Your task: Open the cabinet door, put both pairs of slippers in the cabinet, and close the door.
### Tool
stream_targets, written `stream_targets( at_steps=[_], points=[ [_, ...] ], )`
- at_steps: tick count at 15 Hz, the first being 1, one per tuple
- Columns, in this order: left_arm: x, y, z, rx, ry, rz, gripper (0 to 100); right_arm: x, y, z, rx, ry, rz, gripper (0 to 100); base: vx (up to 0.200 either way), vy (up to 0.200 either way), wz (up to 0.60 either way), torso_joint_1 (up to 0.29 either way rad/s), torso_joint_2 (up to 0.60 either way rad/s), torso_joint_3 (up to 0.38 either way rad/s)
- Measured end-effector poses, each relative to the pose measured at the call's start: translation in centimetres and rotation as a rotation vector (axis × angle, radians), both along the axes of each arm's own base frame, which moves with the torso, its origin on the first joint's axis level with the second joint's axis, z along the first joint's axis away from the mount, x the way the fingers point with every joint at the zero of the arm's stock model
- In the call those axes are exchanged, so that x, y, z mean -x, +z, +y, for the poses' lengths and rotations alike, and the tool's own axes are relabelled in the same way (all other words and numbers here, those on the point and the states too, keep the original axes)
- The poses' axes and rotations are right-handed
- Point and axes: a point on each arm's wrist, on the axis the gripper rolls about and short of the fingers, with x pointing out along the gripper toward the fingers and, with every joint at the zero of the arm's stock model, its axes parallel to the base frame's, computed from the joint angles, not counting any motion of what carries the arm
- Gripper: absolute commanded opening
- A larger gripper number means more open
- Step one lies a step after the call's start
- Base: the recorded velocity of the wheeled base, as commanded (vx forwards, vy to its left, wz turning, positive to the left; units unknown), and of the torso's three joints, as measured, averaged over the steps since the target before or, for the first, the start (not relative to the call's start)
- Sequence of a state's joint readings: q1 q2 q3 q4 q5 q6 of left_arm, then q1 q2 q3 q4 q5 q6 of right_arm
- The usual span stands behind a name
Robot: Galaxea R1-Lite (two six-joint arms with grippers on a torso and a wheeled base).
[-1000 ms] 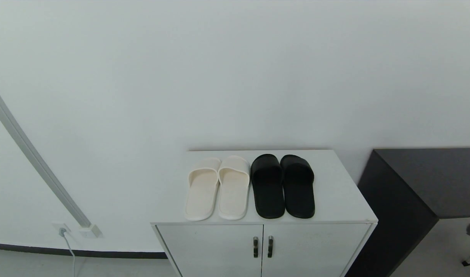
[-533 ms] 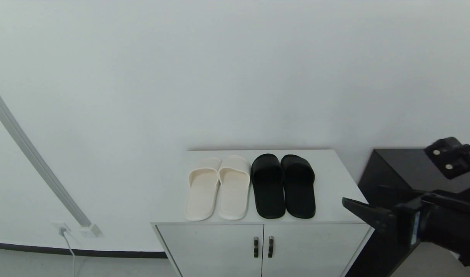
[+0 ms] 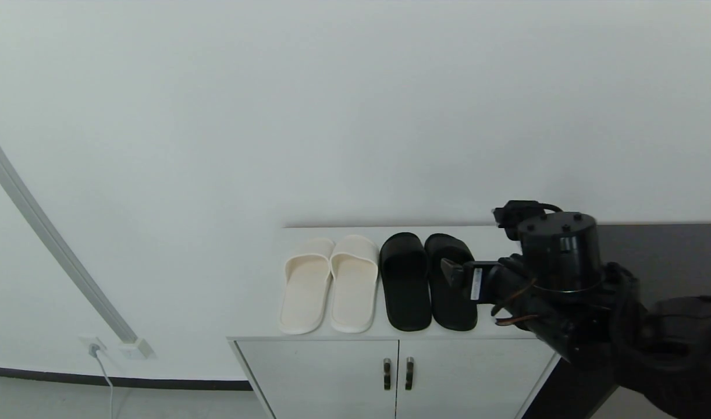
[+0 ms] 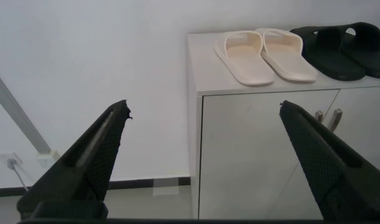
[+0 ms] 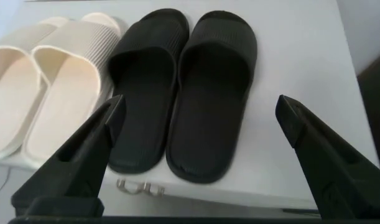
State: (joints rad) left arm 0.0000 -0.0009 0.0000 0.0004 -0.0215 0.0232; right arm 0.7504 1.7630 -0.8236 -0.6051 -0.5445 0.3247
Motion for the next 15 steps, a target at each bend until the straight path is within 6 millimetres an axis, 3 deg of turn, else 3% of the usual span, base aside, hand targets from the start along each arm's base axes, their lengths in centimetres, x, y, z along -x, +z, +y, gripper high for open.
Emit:
stream_targets(
  at_steps=[9,15],
  points=[
    [0.0,0.0,0.0,0.000,0.000,0.000,100,-6.4,-5.5,5.4,0.036,-0.084,-0.001,100,0.000,0.000,0.00,0.000,0.00,0.000],
    [0.0,0.0,0.0,0.000,0.000,0.000,100,-10.6,-7.5,6.4,0.038,-0.123,-0.019,100,0.000,0.000,0.00,0.000,0.00,0.000]
  ],
)
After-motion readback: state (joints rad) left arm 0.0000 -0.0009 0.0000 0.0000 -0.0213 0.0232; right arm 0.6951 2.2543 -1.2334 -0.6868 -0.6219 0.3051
